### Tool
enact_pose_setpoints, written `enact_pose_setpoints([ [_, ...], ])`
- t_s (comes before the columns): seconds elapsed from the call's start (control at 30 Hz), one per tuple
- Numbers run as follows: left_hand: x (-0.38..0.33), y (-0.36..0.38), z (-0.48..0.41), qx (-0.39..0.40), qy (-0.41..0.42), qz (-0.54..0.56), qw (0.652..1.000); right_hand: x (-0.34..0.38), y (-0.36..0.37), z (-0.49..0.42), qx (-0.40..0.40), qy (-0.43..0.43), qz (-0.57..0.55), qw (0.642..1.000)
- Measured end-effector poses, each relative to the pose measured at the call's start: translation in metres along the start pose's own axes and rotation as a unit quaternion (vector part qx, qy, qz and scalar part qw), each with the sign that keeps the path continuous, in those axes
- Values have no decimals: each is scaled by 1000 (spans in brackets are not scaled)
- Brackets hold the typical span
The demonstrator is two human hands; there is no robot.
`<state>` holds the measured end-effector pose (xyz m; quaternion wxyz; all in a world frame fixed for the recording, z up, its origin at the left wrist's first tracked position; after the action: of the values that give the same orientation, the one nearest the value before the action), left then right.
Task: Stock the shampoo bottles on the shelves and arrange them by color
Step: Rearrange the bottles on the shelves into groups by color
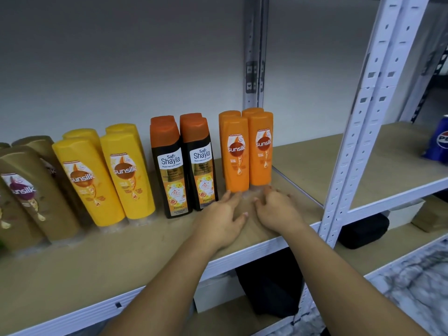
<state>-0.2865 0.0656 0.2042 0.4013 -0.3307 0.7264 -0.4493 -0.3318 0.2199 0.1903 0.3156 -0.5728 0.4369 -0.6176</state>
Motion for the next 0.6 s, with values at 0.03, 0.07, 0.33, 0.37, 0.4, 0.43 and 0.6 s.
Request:
enact_pose_setpoints([
  [0.03, 1, 1, -1, 4, -4, -4, 1000, 0, 1, 0, 2, -1, 3, 1000],
  [0.07, 2, 2, -1, 5, -7, -8, 1000, 0, 1, 0, 3, -3, 6, 1000],
  [0.33, 4, -1, 12, 9, 12, 13, 1000, 4, 3, 15, 11, -31, 52, 998],
  [0.37, 5, -2, 15, 14, 13, 14, 1000, 6, 4, 19, 14, -39, 57, 997],
  [0.4, 6, -2, 18, 19, 13, 10, 1000, 7, 7, 22, 20, -47, 60, 997],
  [0.43, 8, -4, 22, 23, 12, 5, 1000, 9, 8, 26, 25, -56, 62, 996],
  [0.6, 22, -19, 56, 33, -3, -10, 999, 39, 22, 57, 51, -117, 65, 990],
])
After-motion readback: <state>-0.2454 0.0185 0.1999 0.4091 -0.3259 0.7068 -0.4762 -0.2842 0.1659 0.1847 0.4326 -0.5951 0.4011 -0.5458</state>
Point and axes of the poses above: each hand's wrist, its own z-axis away from the middle knuckle, its own y-axis out of the palm, x = y × z, the point moved 7 cm from there along -z, towards the middle knuckle, and after that the axes turned 11 degrees about y, right-handed, at the moved point
